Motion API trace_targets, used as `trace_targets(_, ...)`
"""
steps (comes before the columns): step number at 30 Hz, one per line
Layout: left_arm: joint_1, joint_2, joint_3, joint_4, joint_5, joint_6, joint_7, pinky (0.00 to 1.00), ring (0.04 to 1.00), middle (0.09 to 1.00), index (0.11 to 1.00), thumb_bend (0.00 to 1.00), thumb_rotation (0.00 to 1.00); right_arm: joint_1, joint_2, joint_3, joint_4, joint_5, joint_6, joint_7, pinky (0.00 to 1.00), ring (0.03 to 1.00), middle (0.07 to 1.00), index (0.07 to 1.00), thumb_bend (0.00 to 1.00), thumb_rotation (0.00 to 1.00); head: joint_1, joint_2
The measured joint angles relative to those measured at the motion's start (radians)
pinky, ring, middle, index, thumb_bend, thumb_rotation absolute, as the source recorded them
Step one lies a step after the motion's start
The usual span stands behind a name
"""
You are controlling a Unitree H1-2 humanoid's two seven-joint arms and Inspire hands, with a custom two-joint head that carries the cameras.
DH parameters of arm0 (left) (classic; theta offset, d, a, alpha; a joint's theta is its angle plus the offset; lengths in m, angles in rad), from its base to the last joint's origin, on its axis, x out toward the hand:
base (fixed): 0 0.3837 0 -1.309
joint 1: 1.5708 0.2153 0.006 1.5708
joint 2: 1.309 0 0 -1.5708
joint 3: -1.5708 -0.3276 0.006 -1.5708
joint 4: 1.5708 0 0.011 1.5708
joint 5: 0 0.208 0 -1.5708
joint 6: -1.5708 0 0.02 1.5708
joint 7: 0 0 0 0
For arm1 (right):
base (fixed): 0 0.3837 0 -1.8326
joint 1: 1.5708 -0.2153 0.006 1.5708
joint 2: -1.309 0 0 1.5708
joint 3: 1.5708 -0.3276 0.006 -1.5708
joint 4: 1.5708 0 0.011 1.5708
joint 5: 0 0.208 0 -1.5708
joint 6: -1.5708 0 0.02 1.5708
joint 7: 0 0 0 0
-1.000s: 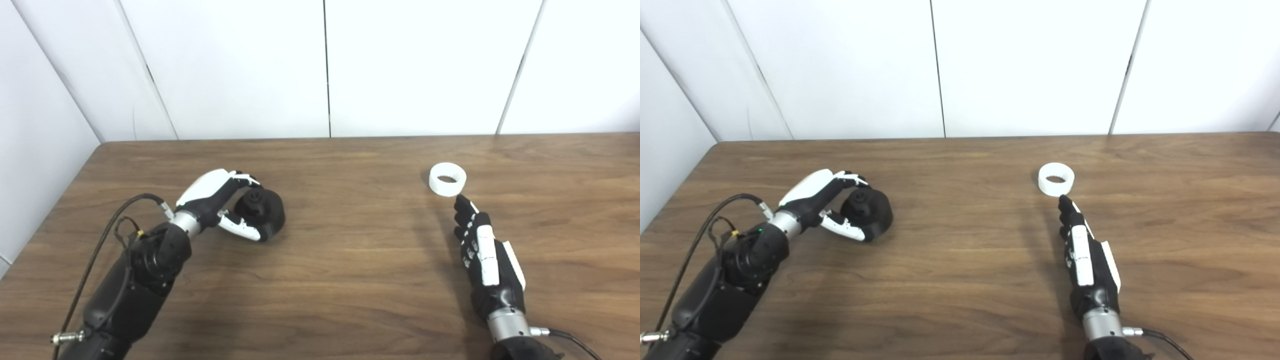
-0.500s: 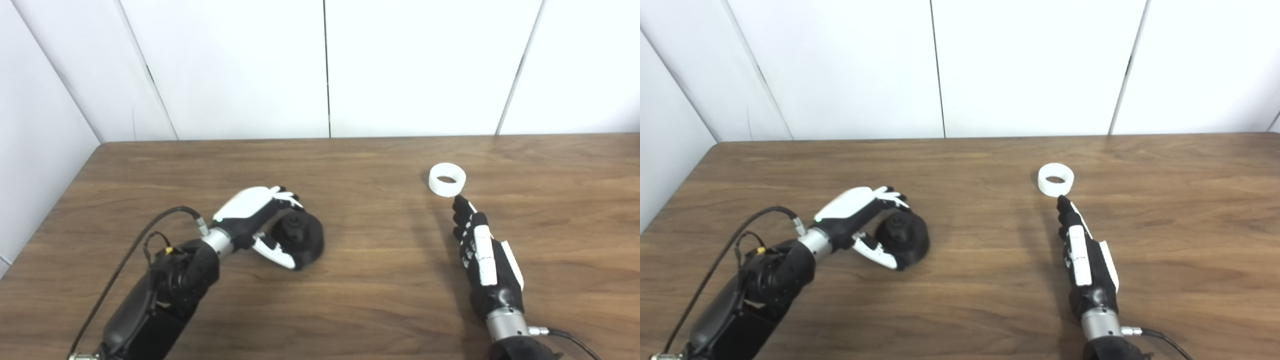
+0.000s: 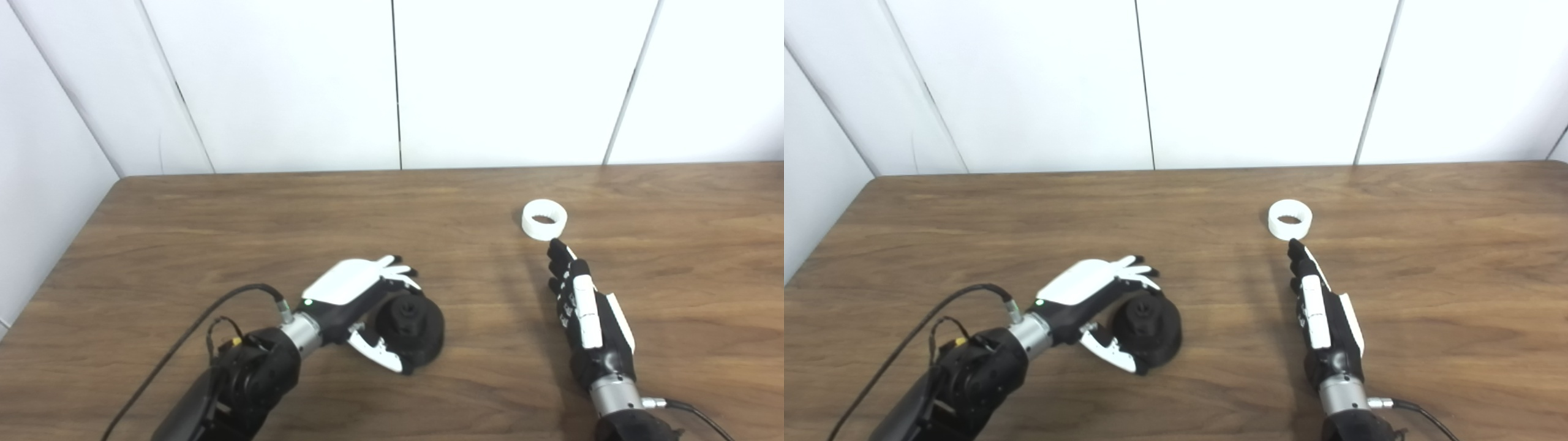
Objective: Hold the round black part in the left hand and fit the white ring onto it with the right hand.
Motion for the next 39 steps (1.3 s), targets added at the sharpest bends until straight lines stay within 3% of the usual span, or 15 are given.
trace_targets(15, 0.029, -0.053, -0.035, -0.034, 0.037, -0.024, -0.014, 1.0, 1.0, 0.93, 0.696, 0.9, 0.28, 0.001, 0.0, 0.0, -0.002, -0.002, 0.006, 0.0, 0.99, 0.985, 0.96, 0.941, 0.6, 1.0, -0.002, 0.009)
trace_targets(39, 0.03, -0.06, -0.033, -0.034, 0.049, -0.02, -0.024, 1.0, 1.0, 0.932, 0.7, 0.91, 0.28, 0.001, -0.004, -0.01, -0.01, 0.01, 0.013, 0.006, 1.0, 0.989, 0.962, 0.948, 0.6, 1.0, 0.011, 0.015)
